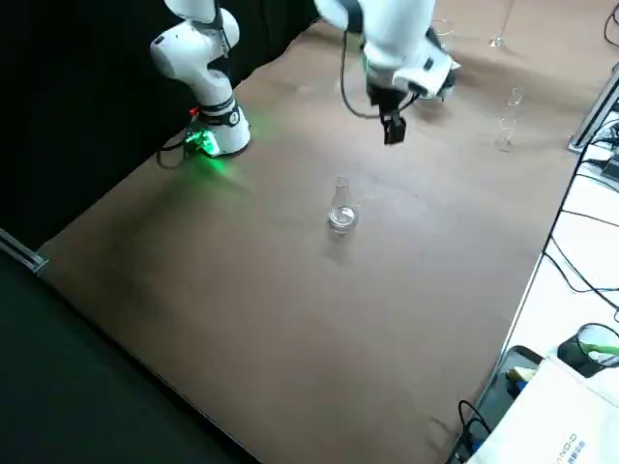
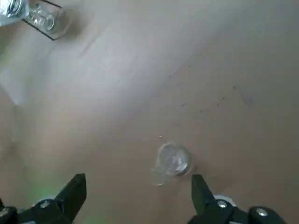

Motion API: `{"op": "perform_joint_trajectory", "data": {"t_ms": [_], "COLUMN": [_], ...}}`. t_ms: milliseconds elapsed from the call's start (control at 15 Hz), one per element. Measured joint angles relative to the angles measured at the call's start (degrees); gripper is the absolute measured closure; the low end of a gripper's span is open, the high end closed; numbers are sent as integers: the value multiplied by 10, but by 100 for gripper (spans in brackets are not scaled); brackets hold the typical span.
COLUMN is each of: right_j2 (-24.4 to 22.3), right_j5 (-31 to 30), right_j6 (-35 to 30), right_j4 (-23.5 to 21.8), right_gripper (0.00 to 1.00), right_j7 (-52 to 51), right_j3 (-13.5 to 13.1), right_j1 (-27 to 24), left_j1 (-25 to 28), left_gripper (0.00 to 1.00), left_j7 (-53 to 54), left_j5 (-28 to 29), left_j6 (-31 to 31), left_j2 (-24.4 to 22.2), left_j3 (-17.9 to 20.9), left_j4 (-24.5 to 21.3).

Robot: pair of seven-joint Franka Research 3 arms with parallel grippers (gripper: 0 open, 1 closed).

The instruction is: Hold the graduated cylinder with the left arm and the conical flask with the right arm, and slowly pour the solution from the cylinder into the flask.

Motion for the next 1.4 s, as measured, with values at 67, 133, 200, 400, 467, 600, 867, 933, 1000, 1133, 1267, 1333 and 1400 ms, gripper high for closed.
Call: {"op": "perform_joint_trajectory", "data": {"t_ms": [67,133,200,400,467,600,867,933,1000,1133,1267,1333,1400], "right_j2": [-10,-20,-30,-60,-70,-93,-127,-138,-150,-179,-210,-223,-231], "right_j5": [-9,-18,-28,-55,-58,-60,-80,-82,-84,-94,-104,-109,-117], "right_j6": [-6,-11,-14,-20,-21,-37,-37,-36,-32,5,47,56,60], "right_j4": [0,0,0,-1,-1,-2,-22,-32,-45,-89,-138,-154,-163], "right_gripper": [1,0,1,0,1,1,1,2,2,3,2,1,1], "right_j7": [42,86,134,275,325,419,476,480,486,506,515,516,516], "right_j3": [0,0,0,1,1,1,1,0,-1,-1,-1,-2,-2], "right_j1": [14,27,42,89,102,125,136,136,136,136,136,136,136], "left_j1": [2,5,6,11,12,12,12,12,12,12,12,12,12], "left_gripper": [0,0,0,0,0,0,0,0,0,0,0,0,0], "left_j7": [1,2,3,3,3,2,0,0,0,0,0,0,0], "left_j5": [0,0,0,0,0,0,0,0,0,0,0,0,0], "left_j6": [0,0,0,0,0,0,0,0,0,0,0,0,0], "left_j2": [-1,-1,-1,-1,-1,-1,-1,-1,-1,-1,-1,-1,-1], "left_j3": [0,0,0,0,0,1,0,0,0,0,0,0,0], "left_j4": [0,0,0,0,0,-1,-1,-1,-1,-1,-1,-1,-1]}}
